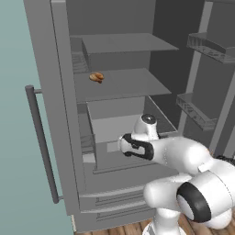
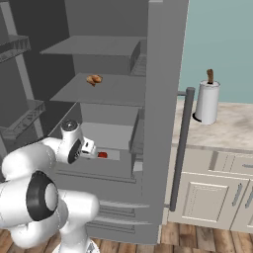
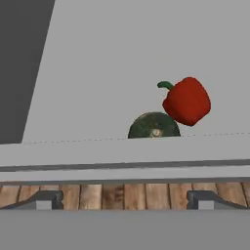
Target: Place the bell pepper and squash inside the fridge drawer. Close the drawer after placing the vegetables.
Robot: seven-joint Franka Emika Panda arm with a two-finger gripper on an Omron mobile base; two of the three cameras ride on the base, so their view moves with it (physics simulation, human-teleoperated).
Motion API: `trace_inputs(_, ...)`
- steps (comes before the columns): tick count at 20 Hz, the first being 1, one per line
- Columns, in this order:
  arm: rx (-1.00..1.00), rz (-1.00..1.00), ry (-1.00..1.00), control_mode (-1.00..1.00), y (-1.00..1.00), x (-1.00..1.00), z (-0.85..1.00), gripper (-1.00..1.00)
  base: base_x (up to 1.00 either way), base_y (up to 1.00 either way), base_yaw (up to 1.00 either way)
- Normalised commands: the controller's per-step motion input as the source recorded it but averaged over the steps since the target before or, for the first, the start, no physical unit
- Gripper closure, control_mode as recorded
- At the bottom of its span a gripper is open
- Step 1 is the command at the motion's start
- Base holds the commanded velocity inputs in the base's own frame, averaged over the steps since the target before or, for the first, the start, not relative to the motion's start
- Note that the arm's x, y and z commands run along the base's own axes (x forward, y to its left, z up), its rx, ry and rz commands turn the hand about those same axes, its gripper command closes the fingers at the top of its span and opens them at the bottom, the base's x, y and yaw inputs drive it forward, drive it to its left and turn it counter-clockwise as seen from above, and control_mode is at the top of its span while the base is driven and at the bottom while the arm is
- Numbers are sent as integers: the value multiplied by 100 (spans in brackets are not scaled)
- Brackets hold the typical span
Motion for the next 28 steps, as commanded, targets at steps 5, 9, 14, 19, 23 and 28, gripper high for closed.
trace_inputs(5,5,0,0,-100,0,71,-31,-100,0,0,0)
trace_inputs(9,5,0,0,-100,0,69,-28,-100,0,0,0)
trace_inputs(14,4,0,-1,-100,0,67,-25,-100,0,0,0)
trace_inputs(19,5,0,-11,-100,0,59,-5,-100,0,0,0)
trace_inputs(23,2,0,-14,-100,0,50,9,-100,0,0,0)
trace_inputs(28,0,0,-11,-100,0,56,3,-100,0,0,0)
